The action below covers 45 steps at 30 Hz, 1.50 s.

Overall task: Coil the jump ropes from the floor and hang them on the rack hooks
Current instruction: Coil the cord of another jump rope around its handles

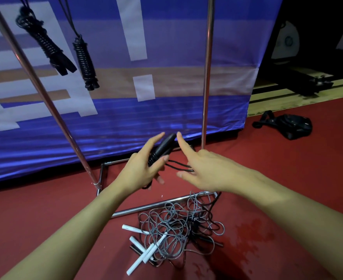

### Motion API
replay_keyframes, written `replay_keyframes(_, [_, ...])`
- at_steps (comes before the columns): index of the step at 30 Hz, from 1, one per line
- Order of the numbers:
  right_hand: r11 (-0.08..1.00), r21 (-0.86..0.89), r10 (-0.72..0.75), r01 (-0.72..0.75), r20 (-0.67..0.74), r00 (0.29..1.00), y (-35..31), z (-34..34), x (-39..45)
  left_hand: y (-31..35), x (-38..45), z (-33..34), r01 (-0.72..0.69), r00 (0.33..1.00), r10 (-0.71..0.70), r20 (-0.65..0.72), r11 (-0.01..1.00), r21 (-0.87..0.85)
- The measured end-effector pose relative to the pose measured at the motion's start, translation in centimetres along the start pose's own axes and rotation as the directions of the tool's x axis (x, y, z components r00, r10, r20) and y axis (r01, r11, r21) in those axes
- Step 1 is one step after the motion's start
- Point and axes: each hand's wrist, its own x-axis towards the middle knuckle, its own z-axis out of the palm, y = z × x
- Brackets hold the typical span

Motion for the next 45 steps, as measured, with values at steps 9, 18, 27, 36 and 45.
replay_keyframes(9, [0.914,-0.371,-0.246,0.163,-0.188,0.951,0.5,-2.0,-0.7,-0.6,0.4,-0.5,0.073,0.946,-0.066,0.317,0.997,-0.010])
replay_keyframes(18, [0.948,-0.202,-0.295,0.245,-0.279,0.914,0.5,-2.0,0.0,2.0,-0.2,1.1,0.017,0.833,-0.172,0.526,0.958,0.287])
replay_keyframes(27, [0.931,0.279,-0.248,0.235,0.011,0.969,3.8,-1.1,1.3,2.6,-1.0,1.3,-0.156,0.811,-0.046,0.583,0.944,0.292])
replay_keyframes(36, [0.775,0.604,-0.222,0.185,-0.013,0.975,3.6,0.7,1.3,2.8,-1.4,-0.7,-0.128,0.885,0.038,0.464,0.978,0.164])
replay_keyframes(45, [0.424,0.905,-0.133,0.023,0.037,0.990,3.4,1.4,1.1,2.3,-1.5,-3.0,-0.052,0.920,0.116,0.375,0.983,-0.177])
